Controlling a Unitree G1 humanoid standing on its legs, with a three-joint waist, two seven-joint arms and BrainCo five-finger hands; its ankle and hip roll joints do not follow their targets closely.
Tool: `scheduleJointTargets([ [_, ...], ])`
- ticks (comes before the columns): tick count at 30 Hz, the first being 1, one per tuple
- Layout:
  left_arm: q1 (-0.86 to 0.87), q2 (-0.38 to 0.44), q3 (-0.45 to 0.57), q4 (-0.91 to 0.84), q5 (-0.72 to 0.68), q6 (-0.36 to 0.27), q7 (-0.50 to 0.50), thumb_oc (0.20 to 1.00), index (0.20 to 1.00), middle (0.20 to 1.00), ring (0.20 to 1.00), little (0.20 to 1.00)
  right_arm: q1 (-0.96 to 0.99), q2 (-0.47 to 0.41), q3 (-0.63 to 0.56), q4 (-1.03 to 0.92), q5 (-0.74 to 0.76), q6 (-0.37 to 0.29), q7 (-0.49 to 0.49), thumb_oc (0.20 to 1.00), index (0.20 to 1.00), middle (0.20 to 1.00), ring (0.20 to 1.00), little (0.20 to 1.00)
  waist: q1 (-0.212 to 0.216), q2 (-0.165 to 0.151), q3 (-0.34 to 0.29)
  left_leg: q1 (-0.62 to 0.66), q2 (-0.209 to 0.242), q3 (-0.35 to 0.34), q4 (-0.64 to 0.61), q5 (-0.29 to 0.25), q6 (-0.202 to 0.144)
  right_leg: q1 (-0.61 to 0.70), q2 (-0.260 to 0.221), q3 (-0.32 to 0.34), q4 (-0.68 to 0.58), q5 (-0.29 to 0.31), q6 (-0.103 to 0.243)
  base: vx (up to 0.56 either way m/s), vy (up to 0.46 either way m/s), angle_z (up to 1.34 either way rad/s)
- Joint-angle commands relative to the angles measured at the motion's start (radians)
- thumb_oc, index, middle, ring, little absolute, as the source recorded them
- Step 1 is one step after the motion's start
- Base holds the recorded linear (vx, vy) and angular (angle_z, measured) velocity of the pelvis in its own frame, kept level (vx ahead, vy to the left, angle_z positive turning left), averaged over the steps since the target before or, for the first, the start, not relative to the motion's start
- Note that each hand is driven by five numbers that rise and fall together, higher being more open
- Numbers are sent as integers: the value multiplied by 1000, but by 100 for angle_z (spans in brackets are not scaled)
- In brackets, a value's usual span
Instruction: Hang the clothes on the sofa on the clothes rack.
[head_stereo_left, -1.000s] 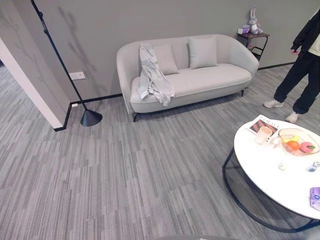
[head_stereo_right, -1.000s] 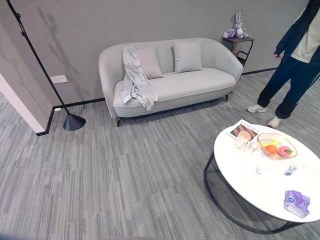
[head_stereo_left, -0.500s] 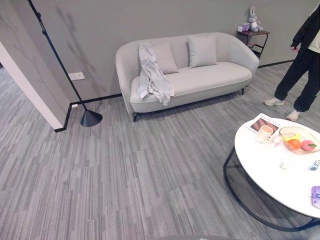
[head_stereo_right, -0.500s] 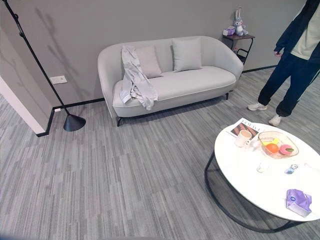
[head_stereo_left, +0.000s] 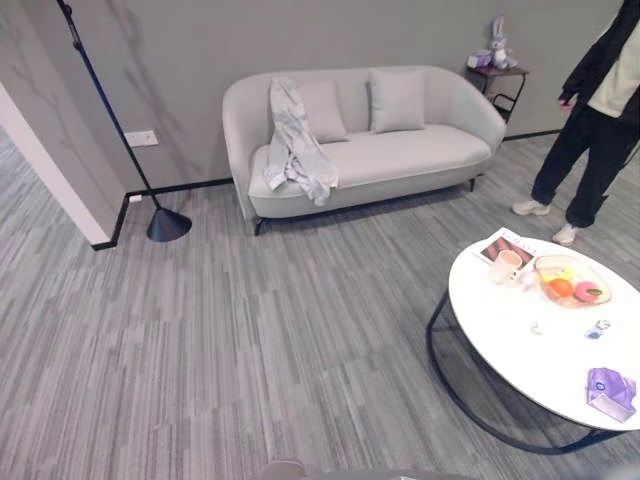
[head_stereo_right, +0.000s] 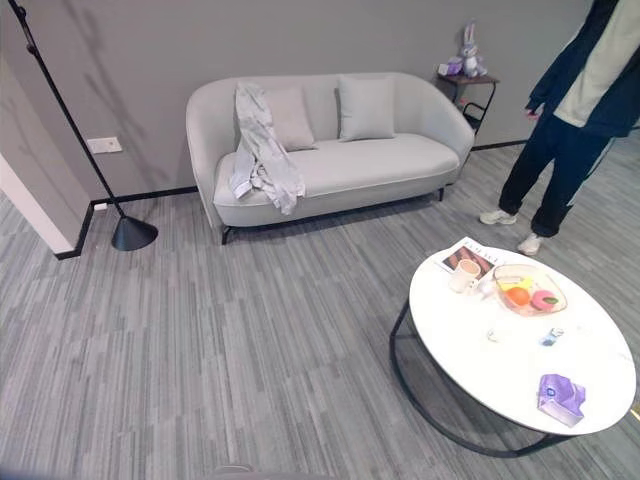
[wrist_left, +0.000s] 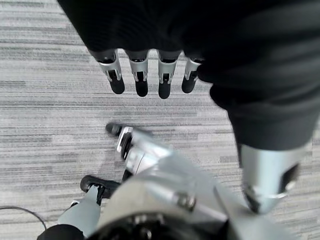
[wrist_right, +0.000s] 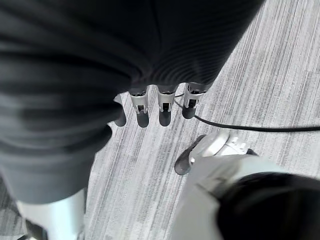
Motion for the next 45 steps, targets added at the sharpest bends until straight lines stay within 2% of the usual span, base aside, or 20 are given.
scheduleJointTargets([
  [1, 33, -111, 7, 40, -7, 17, -13, 1000, 1000, 1000, 1000, 1000, 16, 3, -30, 7, -7, -1, 0, 1000, 1000, 1000, 1000, 1000, 52, 28, 4, -42, -86, 58, -238, 35, 43, 116, -14, 99, -36, 172, 119, 345, -12, 9],
  [9, 40, -109, 7, 46, -2, 18, -15, 1000, 1000, 1000, 1000, 1000, 19, 13, -27, 1, -12, -1, 2, 1000, 1000, 1000, 1000, 1000, 70, 31, 6, -49, -116, 79, -311, 46, 39, 137, 1, 111, -37, 170, 118, 106, -3, -30],
  [12, 50, -101, -13, 48, 11, 17, -19, 1000, 1000, 1000, 1000, 1000, 24, 38, -8, -13, -15, -8, 3, 1000, 1000, 1000, 1000, 1000, 121, 60, 18, -111, -191, 98, -512, 62, 42, 194, 52, 145, -19, 148, 108, 335, 19, -3],
  [15, 67, -91, -33, 58, 22, 13, -26, 1000, 1000, 1000, 1000, 1000, 25, 42, 12, -10, -16, -10, 5, 1000, 1000, 1000, 1000, 1000, 168, 63, 40, -178, -216, 105, -541, 59, 40, 269, 50, 188, -3, 141, 103, 602, 97, -8],
  [16, 115, -71, -28, 112, 63, 2, -12, 1000, 1000, 1000, 1000, 1000, 7, 76, 29, -14, -52, -32, 0, 1000, 1000, 1000, 1000, 1000, 211, 56, -93, -88, -191, 59, -568, 125, 54, 312, 13, 217, 50, 176, 100, 2064, 483, -55],
  [17, 115, -57, -17, 109, 53, -7, 8, 1000, 1000, 1000, 1000, 1000, -9, 91, 36, -8, -57, -32, -1, 1000, 1000, 1000, 1000, 1000, 226, 55, -193, 38, -171, 49, -617, 133, 53, 291, -40, 136, 240, 177, 101, 2017, 543, -84],
  [19, 71, -77, -51, 80, 57, -15, 22, 1000, 1000, 1000, 1000, 1000, -43, 102, 58, -48, -52, -33, -2, 1000, 1000, 1000, 1000, 1000, 199, 138, -168, 227, -145, 40, -663, 130, 54, 196, -80, 12, 566, 149, 73, 1181, 431, -200],
  [21, 38, -83, -79, 57, 76, -19, 33, 1000, 1000, 1000, 1000, 1000, -72, 128, 73, -95, -38, -41, -1, 1000, 1000, 1000, 1000, 1000, 145, 197, -106, 395, -131, 19, -724, 115, 64, 8, -79, -52, 695, 70, 71, 715, 274, -161],
  [24, 23, -88, -111, 38, 87, -26, 43, 1000, 1000, 1000, 1000, 1000, -82, 130, 79, -144, -26, -44, 7, 1000, 1000, 1000, 1000, 1000, 107, 215, -72, 457, -133, 13, -742, 107, 60, -89, -63, -69, 609, 72, 92, 346, 12, 2],
  [26, 21, -85, -118, 15, 89, -25, 45, 1000, 1000, 1000, 1000, 1000, -87, 129, 77, -182, -16, -36, 16, 1000, 1000, 1000, 1000, 1000, 66, 219, -51, 502, -141, -13, -758, 88, 48, -148, -81, -80, 305, 100, 112, 463, -98, 25],
  [28, 23, -84, -121, 18, 97, -27, 46, 1000, 1000, 1000, 1000, 1000, -88, 128, 75, -190, -14, -32, 16, 1000, 1000, 1000, 1000, 1000, 50, 225, -46, 523, -134, -27, -761, 76, 47, -181, -89, -72, 186, 113, 119, 232, -54, 95],
  [30, 23, -84, -121, 18, 97, -27, 46, 1000, 1000, 1000, 1000, 1000, -88, 128, 75, -190, -14, -32, 16, 1000, 1000, 1000, 1000, 1000, 50, 225, -46, 524, -134, -27, -761, 76, 47, -180, -89, -72, 186, 113, 119, 208, -58, 54],
  [32, 20, -83, -128, 29, 103, -27, 42, 1000, 1000, 1000, 1000, 1000, -100, 140, 66, -232, 12, -22, 29, 1000, 1000, 1000, 1000, 1000, 14, 247, -31, 590, -82, -62, -761, 41, 45, -321, -118, -83, -57, 146, 153, 563, -181, 8],
  [36, 17, -83, -130, 36, 104, -26, 46, 1000, 1000, 1000, 1000, 1000, -111, 144, 67, -249, 18, -17, 32, 1000, 1000, 1000, 1000, 1000, -5, 252, -20, 624, -57, -87, -753, 35, 49, -409, -131, -53, -72, 158, 163, 335, -111, 35],
  [38, 11, -77, -129, 57, 118, -22, 49, 1000, 1000, 1000, 1000, 1000, -116, 133, 48, -280, 47, -14, 35, 1000, 1000, 1000, 1000, 1000, -33, 229, -31, 673, -5, -153, -759, 18, 64, -413, -161, 30, -61, 185, 166, 723, -342, 17],
  [40, 18, -71, -117, 56, 119, -23, 51, 1000, 1000, 1000, 1000, 1000, -127, 135, 81, -274, 16, -23, 39, 1000, 1000, 1000, 1000, 1000, -31, 211, -48, 673, 27, -165, -749, 32, 62, -404, -158, 13, -17, 208, 170, 686, -396, 99],
  [41, 20, -64, -100, 50, 111, -24, 58, 1000, 1000, 1000, 1000, 1000, -135, 129, 109, -237, -17, -33, 38, 1000, 1000, 1000, 1000, 1000, -22, 205, -62, 683, 97, -167, -729, 53, 61, -400, -127, 38, 75, 220, 188, 587, -337, 98],
  [42, 20, -64, -100, 49, 112, -24, 58, 1000, 1000, 1000, 1000, 1000, -136, 129, 110, -236, -17, -34, 38, 1000, 1000, 1000, 1000, 1000, -22, 204, -64, 681, 96, -168, -729, 54, 61, -404, -129, 39, 78, 219, 188, 720, -442, 72],
  [43, 22, -60, -90, 34, 104, -24, 57, 1000, 1000, 1000, 1000, 1000, -134, 119, 117, -209, -15, -40, 32, 1000, 1000, 1000, 1000, 1000, -13, 190, -93, 655, 156, -159, -668, 68, 70, -370, -114, 38, 94, 215, 195, 499, -335, 55],
  [45, 27, -60, -81, 6, 95, -21, 53, 1000, 1000, 1000, 1000, 1000, -126, 107, 136, -221, -19, -44, 24, 1000, 1000, 1000, 1000, 1000, 1, 159, -112, 594, 187, -143, -545, 89, 89, -296, -107, 35, 76, 213, 181, 633, -418, 55],
])
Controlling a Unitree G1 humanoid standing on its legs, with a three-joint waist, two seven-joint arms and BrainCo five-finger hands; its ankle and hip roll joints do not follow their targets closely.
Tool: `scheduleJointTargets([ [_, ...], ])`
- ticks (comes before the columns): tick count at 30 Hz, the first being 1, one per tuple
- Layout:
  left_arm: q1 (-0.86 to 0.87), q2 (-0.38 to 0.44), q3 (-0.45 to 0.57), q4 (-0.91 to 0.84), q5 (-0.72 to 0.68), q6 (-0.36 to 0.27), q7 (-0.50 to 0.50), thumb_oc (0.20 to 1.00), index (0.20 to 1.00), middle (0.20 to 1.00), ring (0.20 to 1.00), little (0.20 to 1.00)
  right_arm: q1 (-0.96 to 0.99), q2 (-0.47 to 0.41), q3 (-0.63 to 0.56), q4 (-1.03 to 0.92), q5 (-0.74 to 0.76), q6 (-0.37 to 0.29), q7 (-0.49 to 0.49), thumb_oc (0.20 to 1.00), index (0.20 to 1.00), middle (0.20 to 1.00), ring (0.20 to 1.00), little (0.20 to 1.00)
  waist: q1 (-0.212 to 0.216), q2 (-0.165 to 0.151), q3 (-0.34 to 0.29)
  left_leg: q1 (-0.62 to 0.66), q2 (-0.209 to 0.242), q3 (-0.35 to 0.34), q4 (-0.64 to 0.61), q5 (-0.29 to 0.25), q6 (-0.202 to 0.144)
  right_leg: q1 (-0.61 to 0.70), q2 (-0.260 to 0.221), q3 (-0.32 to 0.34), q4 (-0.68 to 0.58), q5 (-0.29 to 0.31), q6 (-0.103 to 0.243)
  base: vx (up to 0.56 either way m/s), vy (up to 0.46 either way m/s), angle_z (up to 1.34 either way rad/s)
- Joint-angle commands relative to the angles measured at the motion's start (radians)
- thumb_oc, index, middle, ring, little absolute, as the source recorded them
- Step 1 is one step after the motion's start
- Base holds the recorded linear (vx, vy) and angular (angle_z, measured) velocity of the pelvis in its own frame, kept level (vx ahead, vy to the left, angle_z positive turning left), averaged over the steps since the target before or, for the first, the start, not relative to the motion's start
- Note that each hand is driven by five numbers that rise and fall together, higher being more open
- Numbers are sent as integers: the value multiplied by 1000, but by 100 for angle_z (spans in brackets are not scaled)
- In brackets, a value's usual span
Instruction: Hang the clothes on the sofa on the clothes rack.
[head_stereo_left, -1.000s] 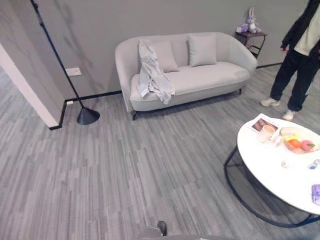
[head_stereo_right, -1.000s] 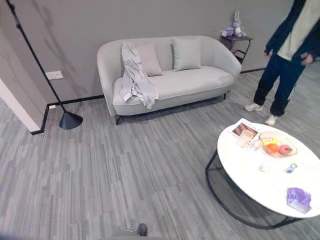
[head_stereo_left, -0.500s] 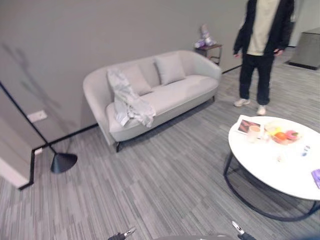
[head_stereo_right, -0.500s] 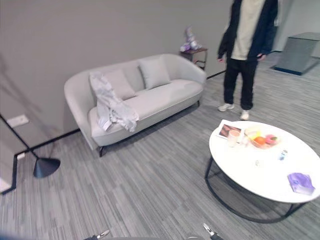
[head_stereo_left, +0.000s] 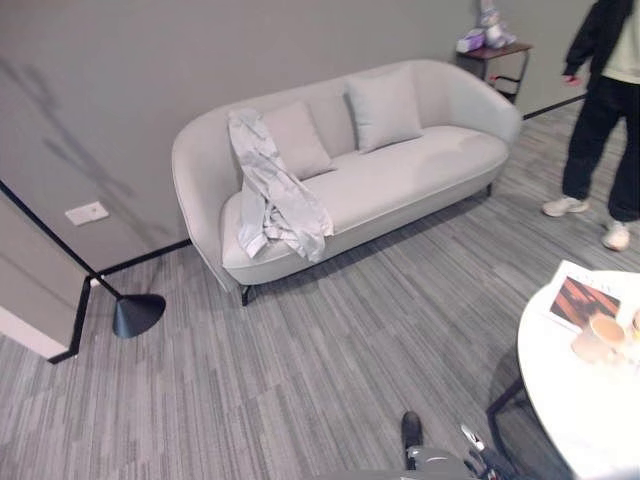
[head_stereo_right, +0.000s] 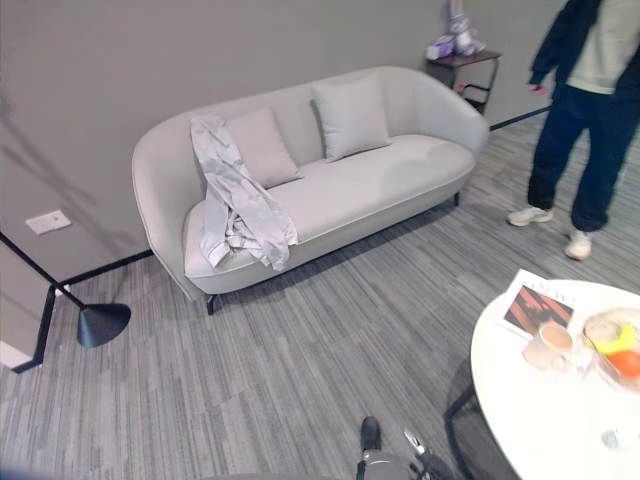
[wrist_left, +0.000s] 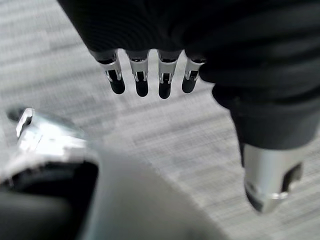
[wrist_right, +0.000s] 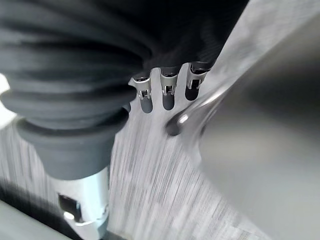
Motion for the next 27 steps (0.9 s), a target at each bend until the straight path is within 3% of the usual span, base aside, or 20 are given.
scheduleJointTargets([
  [1, 23, 21, 6, -12, 0, 1, -1, 1000, 1000, 1000, 1000, 1000, 32, 96, -24, -22, -13, -11, 7, 1000, 1000, 1000, 1000, 1000, 21, -46, -50, -122, 78, 30, -154, 283, 112, 112, -178, 179, -160, 105, 187, 555, -387, 43],
  [3, 5, 26, 6, -36, -10, 3, 2, 1000, 1000, 1000, 1000, 1000, 30, 75, -4, -39, -12, -14, -14, 1000, 1000, 1000, 1000, 1000, 43, -106, -17, -245, 124, 63, 44, 264, 118, 197, -202, 161, -170, 109, 169, 476, -448, 29],
  [5, -3, 21, -7, -47, -18, -1, -3, 1000, 1000, 1000, 1000, 1000, 24, 47, 9, -8, -1, -13, -33, 1000, 1000, 1000, 1000, 1000, 67, -154, 16, -328, 130, 94, 124, 243, 125, 264, -223, 140, -194, 104, 161, 371, -367, 42],
  [7, 1, 18, -12, -43, -11, -5, -5, 1000, 1000, 1000, 1000, 1000, 20, 32, 17, 14, -17, -15, -39, 1000, 1000, 1000, 1000, 1000, 90, -156, 21, -354, 59, 117, 77, 219, 102, 334, -210, 117, -248, 86, 158, 323, -189, 27],
  [9, 1, 17, -12, -43, -11, -5, -5, 1000, 1000, 1000, 1000, 1000, 21, 32, 17, 14, -17, -15, -39, 1000, 1000, 1000, 1000, 1000, 92, -151, 28, -345, 62, 118, 80, 213, 101, 345, -206, 117, -252, 85, 158, 270, -106, 1],
  [10, 18, 34, 0, -16, -12, -8, 2, 1000, 1000, 1000, 1000, 1000, 36, 34, 23, 6, -54, -22, -35, 1000, 1000, 1000, 1000, 1000, 115, -156, 16, -368, -57, 210, -108, 193, 52, 428, -174, 77, -319, 66, 164, 393, -157, -14],
  [13, 18, 34, 0, -16, -12, -8, 2, 1000, 1000, 1000, 1000, 1000, 36, 34, 23, 6, -54, -22, -35, 1000, 1000, 1000, 1000, 1000, 115, -157, 17, -366, -57, 210, -110, 194, 52, 429, -175, 77, -319, 66, 165, 246, -81, -10],
  [14, 29, 52, 18, -13, -19, -2, 11, 1000, 1000, 1000, 1000, 1000, 40, 46, 62, -7, -128, -40, -65, 1000, 1000, 1000, 1000, 1000, 156, -150, 3, -373, -167, 288, -311, 202, 25, 486, -129, 64, -324, 40, 156, 345, -87, 24],
  [15, 29, 52, 18, -13, -19, -2, 11, 1000, 1000, 1000, 1000, 1000, 40, 46, 62, -7, -128, -40, -65, 1000, 1000, 1000, 1000, 1000, 156, -150, 3, -373, -167, 288, -311, 202, 25, 487, -130, 65, -324, 40, 156, 660, -109, 27],
  [16, 32, 62, 17, -21, -22, 0, 22, 1000, 1000, 1000, 1000, 1000, 20, 62, 121, -91, -188, -50, -84, 1000, 1000, 1000, 1000, 1000, 207, -132, -2, -412, -223, 304, -442, 238, 36, 544, -86, 78, -324, 26, 140, 396, -24, 37],
  [18, 37, 63, 17, -22, -28, -1, 22, 1000, 1000, 1000, 1000, 1000, 8, 60, 151, -155, -201, -55, -89, 1000, 1000, 1000, 1000, 1000, 234, -141, 2, -474, -223, 310, -452, 239, 45, 572, -82, 91, -316, 22, 138, 415, -9, 12],
  [22, 36, 68, 13, -4, -28, 3, 23, 1000, 1000, 1000, 1000, 1000, -18, 58, 213, -281, -221, -61, -84, 1000, 1000, 1000, 1000, 1000, 266, -163, 13, -548, -170, 284, -456, 246, 54, 598, -96, 108, -284, 17, 138, 265, 32, -55],
  [24, 25, 71, 8, -9, -12, 9, 21, 1000, 1000, 1000, 1000, 1000, -26, 39, 257, -378, -250, -64, -88, 1000, 1000, 1000, 1000, 1000, 262, -170, 9, -561, -140, 338, -456, 254, 54, 622, -108, 99, -272, 24, 142, 341, 104, -29],
  [26, 25, 71, 8, -9, -12, 9, 21, 1000, 1000, 1000, 1000, 1000, -25, 39, 257, -379, -250, -64, -89, 1000, 1000, 1000, 1000, 1000, 263, -171, 9, -561, -140, 338, -456, 253, 54, 623, -109, 100, -272, 24, 142, 263, 112, 26],
  [27, 12, 78, -19, -29, 9, 9, 22, 1000, 1000, 1000, 1000, 1000, -29, 30, 296, -404, -267, -64, -73, 1000, 1000, 1000, 1000, 1000, 266, -166, -4, -544, -126, 389, -456, 292, 51, 664, -130, 88, -247, 41, 141, 584, 278, 24],
])
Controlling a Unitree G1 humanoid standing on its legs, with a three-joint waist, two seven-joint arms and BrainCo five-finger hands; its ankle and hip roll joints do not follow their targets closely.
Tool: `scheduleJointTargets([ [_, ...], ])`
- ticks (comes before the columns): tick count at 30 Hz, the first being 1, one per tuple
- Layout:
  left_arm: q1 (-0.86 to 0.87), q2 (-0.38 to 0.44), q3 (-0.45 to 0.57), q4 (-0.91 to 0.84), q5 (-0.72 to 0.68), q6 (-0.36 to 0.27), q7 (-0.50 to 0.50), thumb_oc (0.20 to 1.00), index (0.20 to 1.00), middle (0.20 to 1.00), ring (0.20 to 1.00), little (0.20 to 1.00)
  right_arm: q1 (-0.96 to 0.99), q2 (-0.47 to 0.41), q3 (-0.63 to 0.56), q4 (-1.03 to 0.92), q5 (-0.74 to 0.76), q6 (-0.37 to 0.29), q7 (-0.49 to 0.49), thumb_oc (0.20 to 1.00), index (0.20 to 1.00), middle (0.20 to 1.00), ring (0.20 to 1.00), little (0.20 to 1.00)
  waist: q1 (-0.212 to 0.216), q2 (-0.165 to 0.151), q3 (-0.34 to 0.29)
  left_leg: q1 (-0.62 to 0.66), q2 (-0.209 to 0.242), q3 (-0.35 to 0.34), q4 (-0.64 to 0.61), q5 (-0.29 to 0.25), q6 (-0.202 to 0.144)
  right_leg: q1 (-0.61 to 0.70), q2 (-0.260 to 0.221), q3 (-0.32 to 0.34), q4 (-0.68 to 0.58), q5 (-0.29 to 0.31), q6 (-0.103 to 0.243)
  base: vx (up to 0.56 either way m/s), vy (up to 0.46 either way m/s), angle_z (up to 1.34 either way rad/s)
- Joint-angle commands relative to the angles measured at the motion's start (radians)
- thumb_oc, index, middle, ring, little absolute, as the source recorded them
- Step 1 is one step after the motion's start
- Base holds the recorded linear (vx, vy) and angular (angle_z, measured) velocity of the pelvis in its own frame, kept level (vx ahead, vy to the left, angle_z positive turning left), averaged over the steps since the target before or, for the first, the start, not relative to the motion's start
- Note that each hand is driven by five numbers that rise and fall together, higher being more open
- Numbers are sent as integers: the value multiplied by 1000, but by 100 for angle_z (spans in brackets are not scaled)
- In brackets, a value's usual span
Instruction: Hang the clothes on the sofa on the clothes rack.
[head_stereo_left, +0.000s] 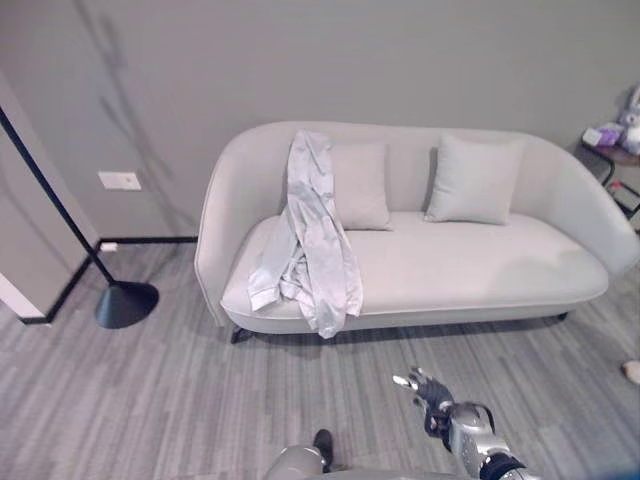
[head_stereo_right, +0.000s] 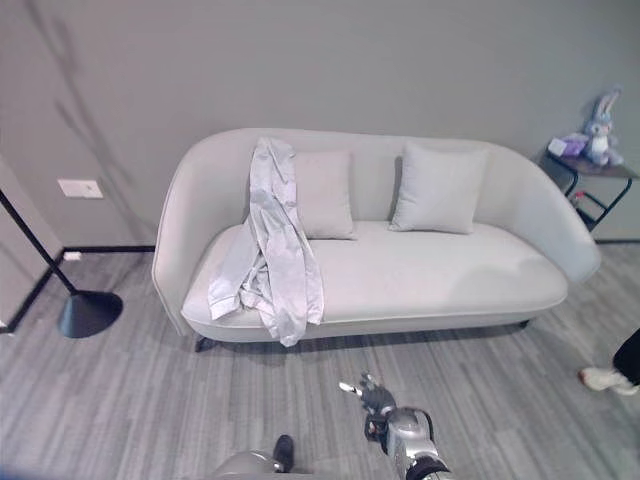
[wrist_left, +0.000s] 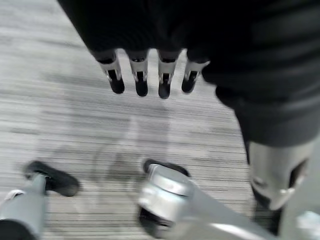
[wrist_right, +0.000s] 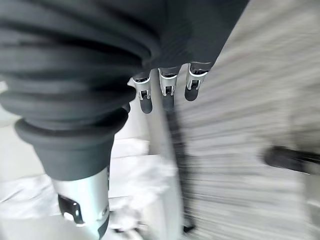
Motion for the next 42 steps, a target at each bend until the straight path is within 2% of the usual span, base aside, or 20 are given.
scheduleJointTargets([
  [1, -18, -24, -73, 36, 32, -2, 11, 1000, 1000, 1000, 1000, 1000, 21, -19, 34, -18, -40, -16, 26, 1000, 1000, 1000, 1000, 1000, 48, 60, -37, 37, 87, -34, -187, 60, -75, 7, -41, 47, -79, 306, 22, 935, 481, 33],
  [2, -28, -11, -98, 33, 56, -1, 16, 1000, 1000, 1000, 1000, 1000, 10, -23, 56, 16, -60, -14, 31, 1000, 1000, 1000, 1000, 1000, 59, 53, -60, 60, 72, -58, -172, 61, -73, 29, -86, 31, -20, 310, 17, 802, 520, 43],
  [4, -41, -4, -135, 16, 71, -2, 21, 1000, 1000, 1000, 1000, 1000, -10, -40, 88, 21, -80, -11, 38, 1000, 1000, 1000, 1000, 1000, 47, 95, -57, 156, 67, -75, -168, 59, -59, -14, -136, -5, 248, 307, -1, 694, 517, 14],
  [5, -53, -4, -148, 8, 79, 0, 19, 1000, 1000, 1000, 1000, 1000, -39, -47, 102, 36, -87, -5, 32, 1000, 1000, 1000, 1000, 1000, 26, 132, -34, 209, 81, -90, -173, 52, -52, -80, -128, 9, 395, 298, -9, 422, 317, -32],
  [7, -74, 8, -166, -1, 90, 3, 25, 1000, 1000, 1000, 1000, 1000, -77, -48, 105, 62, -97, 4, 16, 1000, 1000, 1000, 1000, 1000, -5, 164, 0, 280, 97, -115, -188, 43, -42, -168, -114, 22, 479, 259, -12, 362, 175, 23],
  [8, -90, 15, -163, -4, 93, 7, 32, 1000, 1000, 1000, 1000, 1000, -105, -51, 108, 82, -101, 8, 2, 1000, 1000, 1000, 1000, 1000, -26, 169, 23, 308, 98, -134, -192, 31, -40, -214, -117, 20, 452, 220, -9, 289, 36, 61],
  [10, -102, 23, -163, -7, 88, 6, 40, 1000, 1000, 1000, 1000, 1000, -120, -60, 108, 102, -113, 12, -14, 1000, 1000, 1000, 1000, 1000, -45, 170, 42, 321, 91, -161, -192, 28, -40, -265, -97, 37, 394, 217, -6, 224, -44, 57],
  [11, -123, 42, -178, -52, 83, 5, 55, 1000, 1000, 1000, 1000, 1000, -136, -88, 126, 114, -153, 19, -44, 1000, 1000, 1000, 1000, 1000, -90, 157, 77, 341, 57, -233, -192, 27, -33, -334, -54, 108, 173, 237, -3, 269, -126, 98],
  [12, -150, 40, -238, -70, 86, 8, 46, 1000, 1000, 1000, 1000, 1000, -139, -109, 157, 105, -173, 29, -55, 1000, 1000, 1000, 1000, 1000, -115, 141, 114, 350, 41, -280, -192, 21, -23, -343, -41, 182, 51, 244, -5, 232, -202, 168],
  [13, -170, 29, -218, -78, 78, 5, 50, 1000, 1000, 1000, 1000, 1000, -134, -112, 125, 129, -180, 29, -77, 1000, 1000, 1000, 1000, 1000, -121, 117, 124, 336, 32, -292, -192, 4, -18, -335, -55, 206, 17, 276, 22, 23, -225, 237],
  [15, -179, 29, -178, -113, 70, 7, 81, 1000, 1000, 1000, 1000, 1000, -153, -109, 126, 145, -218, 38, -103, 1000, 1000, 1000, 1000, 1000, -116, 90, 110, 313, 46, -289, -192, -10, -8, -307, -69, 207, 2, 299, 49, 17, -243, 190],
  [17, -169, 27, -170, -124, 71, 6, 82, 1000, 1000, 1000, 1000, 1000, -147, -122, 141, 128, -251, 39, -109, 1000, 1000, 1000, 1000, 1000, -109, 84, 104, 306, 55, -288, -192, -9, -5, -294, -70, 201, -21, 297, 52, 69, -211, 47],
  [18, -108, 4, -133, -163, 80, 4, 78, 1000, 1000, 1000, 1000, 1000, -145, -214, 146, 55, -334, 36, -147, 1000, 1000, 1000, 1000, 1000, -106, 92, 92, 273, 96, -302, -168, 9, -6, -268, -64, 174, -89, 295, 53, 62, -195, 67],
  [22, -93, -16, -103, -138, 78, 8, 78, 1000, 1000, 1000, 1000, 1000, -185, -250, 154, 98, -360, 46, -187, 1000, 1000, 1000, 1000, 1000, -109, 99, 92, 246, 113, -314, -138, 11, -7, -251, -61, 163, -103, 299, 52, 20, -137, 49],
  [24, -62, -33, -41, -84, 59, 14, 85, 1000, 1000, 1000, 1000, 1000, -220, -277, 178, 105, -414, 63, -208, 1000, 1000, 1000, 1000, 1000, -106, 95, 95, 236, 131, -313, -125, 19, -10, -243, -54, 166, -86, 304, 50, 36, -133, 34],
  [28, -30, -67, 26, -74, 51, 22, 88, 1000, 1000, 1000, 1000, 1000, -267, -337, 173, 158, -441, 61, -269, 1000, 1000, 1000, 1000, 1000, -119, 105, 73, 243, 158, -304, -163, 22, -14, -247, -38, 158, -122, 289, 56, 50, -75, -17],
  [36, -41, -81, 1, -143, 80, 19, 100, 1000, 1000, 1000, 1000, 1000, -345, -356, 208, 264, -431, 72, -336, 1000, 1000, 1000, 1000, 1000, -124, 118, 95, 188, 175, -290, -83, 17, -22, -235, -51, 129, -147, 290, 56, 21, -15, 10],
  [38, -58, -99, -7, -154, 88, 22, 104, 1000, 1000, 1000, 1000, 1000, -424, -343, 197, 401, -333, 85, -399, 1000, 1000, 1000, 1000, 1000, -123, 148, 102, 166, 150, -271, -101, 8, -32, -220, -54, 118, -174, 279, 59, 81, 95, 11],
  [40, -88, -97, -44, -184, 83, 16, 122, 1000, 1000, 1000, 1000, 1000, -494, -323, 203, 494, -283, 92, -453, 1000, 1000, 1000, 1000, 1000, -84, 178, 141, 41, 61, -226, -169, 26, -45, -194, -45, 123, -176, 265, 53, 64, 125, 31],
  [42, -91, -97, -43, -184, 83, 17, 123, 1000, 1000, 1000, 1000, 1000, -501, -323, 205, 500, -281, 90, -453, 1000, 1000, 1000, 1000, 1000, -83, 178, 142, 33, 61, -224, -163, 32, -43, -201, -46, 126, -176, 270, 54, 84, 80, 36],
])
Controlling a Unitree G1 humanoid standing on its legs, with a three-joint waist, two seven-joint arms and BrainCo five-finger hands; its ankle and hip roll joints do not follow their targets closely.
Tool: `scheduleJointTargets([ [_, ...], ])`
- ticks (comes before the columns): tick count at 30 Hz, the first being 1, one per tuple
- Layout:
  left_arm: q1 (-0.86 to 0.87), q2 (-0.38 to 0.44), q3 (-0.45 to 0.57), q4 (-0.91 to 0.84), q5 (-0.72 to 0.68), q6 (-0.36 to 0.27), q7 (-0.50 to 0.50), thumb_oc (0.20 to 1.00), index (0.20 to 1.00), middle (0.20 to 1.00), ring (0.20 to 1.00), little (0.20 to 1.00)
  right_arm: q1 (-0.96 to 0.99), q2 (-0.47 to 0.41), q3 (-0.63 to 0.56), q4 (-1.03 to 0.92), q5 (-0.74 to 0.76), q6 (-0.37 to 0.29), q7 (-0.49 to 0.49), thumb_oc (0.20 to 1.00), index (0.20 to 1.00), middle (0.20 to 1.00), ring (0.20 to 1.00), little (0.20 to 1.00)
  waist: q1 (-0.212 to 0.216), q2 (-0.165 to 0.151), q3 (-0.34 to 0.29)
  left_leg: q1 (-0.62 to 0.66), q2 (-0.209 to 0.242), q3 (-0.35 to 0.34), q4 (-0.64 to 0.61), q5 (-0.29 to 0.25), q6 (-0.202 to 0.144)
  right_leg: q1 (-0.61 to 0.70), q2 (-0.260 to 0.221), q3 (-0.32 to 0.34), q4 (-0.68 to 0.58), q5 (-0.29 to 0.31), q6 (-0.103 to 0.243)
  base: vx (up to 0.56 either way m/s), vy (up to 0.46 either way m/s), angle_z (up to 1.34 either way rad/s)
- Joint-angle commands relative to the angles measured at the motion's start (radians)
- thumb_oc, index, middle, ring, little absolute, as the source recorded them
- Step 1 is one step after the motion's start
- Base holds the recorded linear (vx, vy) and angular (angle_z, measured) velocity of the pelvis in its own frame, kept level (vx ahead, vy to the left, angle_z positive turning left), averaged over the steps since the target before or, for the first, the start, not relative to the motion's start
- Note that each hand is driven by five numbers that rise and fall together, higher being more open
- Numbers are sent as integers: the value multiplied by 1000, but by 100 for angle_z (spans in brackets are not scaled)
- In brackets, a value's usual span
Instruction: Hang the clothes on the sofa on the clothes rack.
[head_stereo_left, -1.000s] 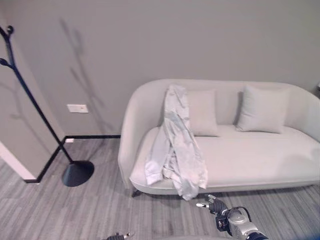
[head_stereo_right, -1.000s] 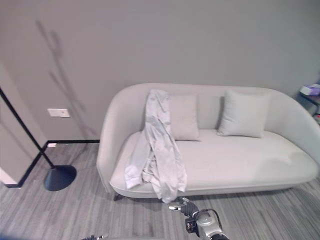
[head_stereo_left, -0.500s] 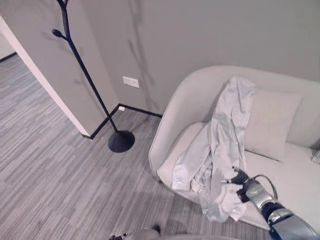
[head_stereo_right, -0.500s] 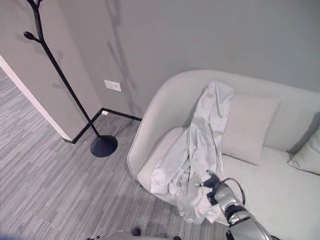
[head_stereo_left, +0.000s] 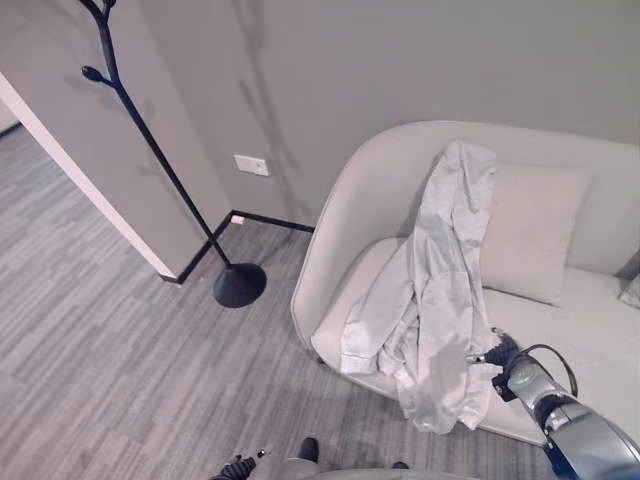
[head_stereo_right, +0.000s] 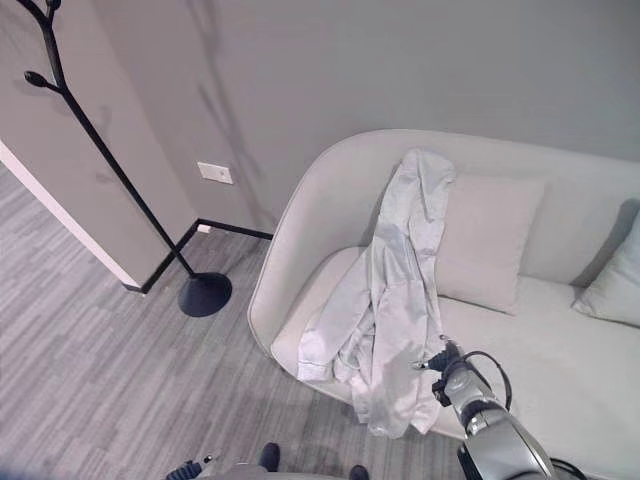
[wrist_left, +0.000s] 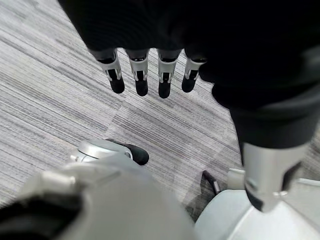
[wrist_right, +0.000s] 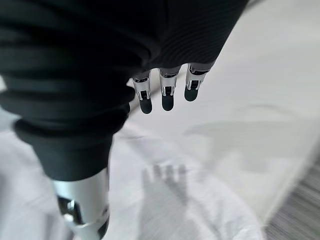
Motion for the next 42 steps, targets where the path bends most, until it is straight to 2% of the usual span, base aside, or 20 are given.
scheduleJointTargets([
  [1, -49, -4, -37, 61, 43, -11, 15, 1000, 1000, 1000, 1000, 1000, -141, -17, -14, 83, 128, -30, -82, 1000, 1000, 1000, 1000, 1000, 29, 17, 36, -8, -48, 33, -178, 54, 50, 132, -6, 11, 8, 53, 23, 275, 155, 16],
  [4, -47, 3, -66, 75, 59, -19, 28, 1000, 1000, 1000, 1000, 1000, -181, 0, -7, 115, 168, -35, -87, 1000, 1000, 1000, 1000, 1000, 43, 32, 43, -15, -56, 26, -175, 70, 45, 140, -16, 17, 8, 54, 20, 183, 151, -6],
  [6, -54, 12, -113, 60, 66, -34, 35, 1000, 1000, 1000, 1000, 1000, -244, 1, -2, 132, 212, -39, -83, 1000, 1000, 1000, 1000, 1000, 57, 54, 96, -32, -65, 34, -159, 73, 41, 131, -32, 15, 8, 46, 17, 52, 133, -26],
  [7, -54, 12, -113, 60, 66, -34, 35, 1000, 1000, 1000, 1000, 1000, -244, 1, -2, 132, 212, -39, -83, 1000, 1000, 1000, 1000, 1000, 57, 54, 96, -32, -65, 34, -159, 73, 41, 131, -32, 15, 8, 46, 17, 16, 158, -12],
  [10, -127, -5, -139, -22, 49, -48, 31, 1000, 1000, 1000, 1000, 1000, -393, 4, 59, 136, 220, -22, -80, 1000, 1000, 1000, 1000, 1000, 68, 99, 229, -91, -65, 38, -91, 57, 30, 93, -66, 17, 8, 29, 19, -84, 172, 0],
  [13, -149, -5, -145, -43, 44, -49, 31, 1000, 1000, 1000, 1000, 1000, -444, 9, 87, 163, 205, -13, -85, 1000, 1000, 1000, 1000, 1000, 74, 108, 260, -113, -65, 39, -59, 50, 27, 85, -73, 19, 8, 31, 18, -50, 88, -8],
  [16, -212, -12, -171, -117, 24, -56, 36, 1000, 1000, 1000, 1000, 1000, -521, 17, 176, 243, 140, 57, -91, 1000, 1000, 1000, 1000, 1000, 102, 140, 351, -191, -64, 46, 18, 42, 19, 56, -97, 23, 8, 33, 16, -43, 112, -2],
  [20, -233, -17, -198, -141, 34, -61, 37, 1000, 1000, 1000, 1000, 1000, -510, 17, 202, 243, 116, 82, -88, 1000, 1000, 1000, 1000, 1000, 107, 151, 380, -216, -60, 47, 37, 42, 15, 40, -99, 27, 8, 33, 16, -16, 49, -2],
  [21, -238, -19, -214, -159, 39, -63, 37, 1000, 1000, 1000, 1000, 1000, -496, 16, 201, 243, 119, 96, -76, 200, 200, 200, 200, 200, 110, 153, 390, -229, -59, 45, 45, 43, 12, 34, -102, 29, 8, 35, 15, -14, 32, -4],
  [24, -230, -22, -225, -185, 46, -71, 37, 1000, 1000, 1000, 1000, 1000, -470, 10, 212, 243, 138, 121, -20, 200, 200, 200, 200, 200, 114, 165, 407, -252, -57, 40, 52, 46, 3, 19, -111, 34, 8, 37, 15, -22, 52, -5],
  [26, -222, -22, -224, -191, 58, -72, 34, 1000, 1000, 1000, 1000, 1000, -454, 24, 233, 243, 122, 112, 3, 200, 200, 200, 200, 200, 109, 168, 416, -258, -53, 41, 53, 47, -2, 12, -115, 35, 8, 39, 16, -6, 38, -3],
  [29, -217, -21, -225, -141, 65, -78, 35, 1000, 1000, 1000, 1000, 1000, -414, 74, 225, 243, 135, 55, 15, 200, 200, 200, 200, 200, 86, 145, 443, -242, -36, 32, 38, 39, -19, 8, -120, 48, 8, 36, 15, -12, -4, -11],
  [35, -237, -12, -207, -51, 60, -81, 56, 1000, 1000, 1000, 1000, 1000, -338, 120, 190, 177, 155, 14, 9, 200, 200, 200, 200, 200, 65, 108, 435, -211, -29, 27, 29, 31, -30, 22, -122, 55, 8, 32, 13, 1, -35, -7],
  [37, -247, 0, -207, -23, 62, -81, 65, 1000, 1000, 1000, 1000, 1000, -290, 142, 173, 116, 154, 0, 9, 200, 200, 200, 200, 200, 53, 81, 416, -193, -26, 22, 21, 25, -33, 30, -121, 55, 8, 27, 10, 29, -67, -6],
  [38, -260, 7, -210, 6, 66, -78, 77, 1000, 1000, 1000, 1000, 1000, -259, 153, 147, 73, 163, -10, 1, 200, 200, 200, 200, 200, 40, 58, 382, -171, -25, 24, 0, 21, -26, 36, -113, 51, 8, 14, 6, 30, -65, -8],
  [39, -260, 8, -211, 6, 66, -79, 77, 1000, 1000, 1000, 1000, 1000, -257, 153, 146, 71, 162, -9, 1, 200, 200, 200, 200, 200, 41, 56, 381, -170, -26, 24, -3, 22, -26, 36, -114, 51, 8, 13, 6, 46, -61, -8],
  [40, -264, 20, -215, 31, 65, -77, 85, 1000, 1000, 1000, 1000, 1000, -233, 161, 115, 48, 174, -16, 0, 573, 573, 573, 573, 573, 30, 41, 344, -150, -28, 25, -26, 21, -18, 38, -109, 44, 8, 3, 3, 33, -31, -8],
  [41, -266, 23, -220, 46, 66, -75, 88, 1000, 1000, 1000, 1000, 1000, -216, 164, 95, 28, 186, -23, -1, 1000, 1000, 1000, 1000, 1000, 24, 33, 324, -133, -30, 30, -42, 21, -11, 42, -107, 40, 8, -3, 3, 33, -31, -19],
  [42, -265, 23, -221, 47, 66, -76, 88, 1000, 1000, 1000, 1000, 1000, -214, 164, 94, 26, 186, -23, -1, 1000, 1000, 1000, 1000, 1000, 24, 32, 323, -130, -31, 31, -45, 22, -11, 43, -107, 40, 8, -4, 3, 10, -12, -22],
])
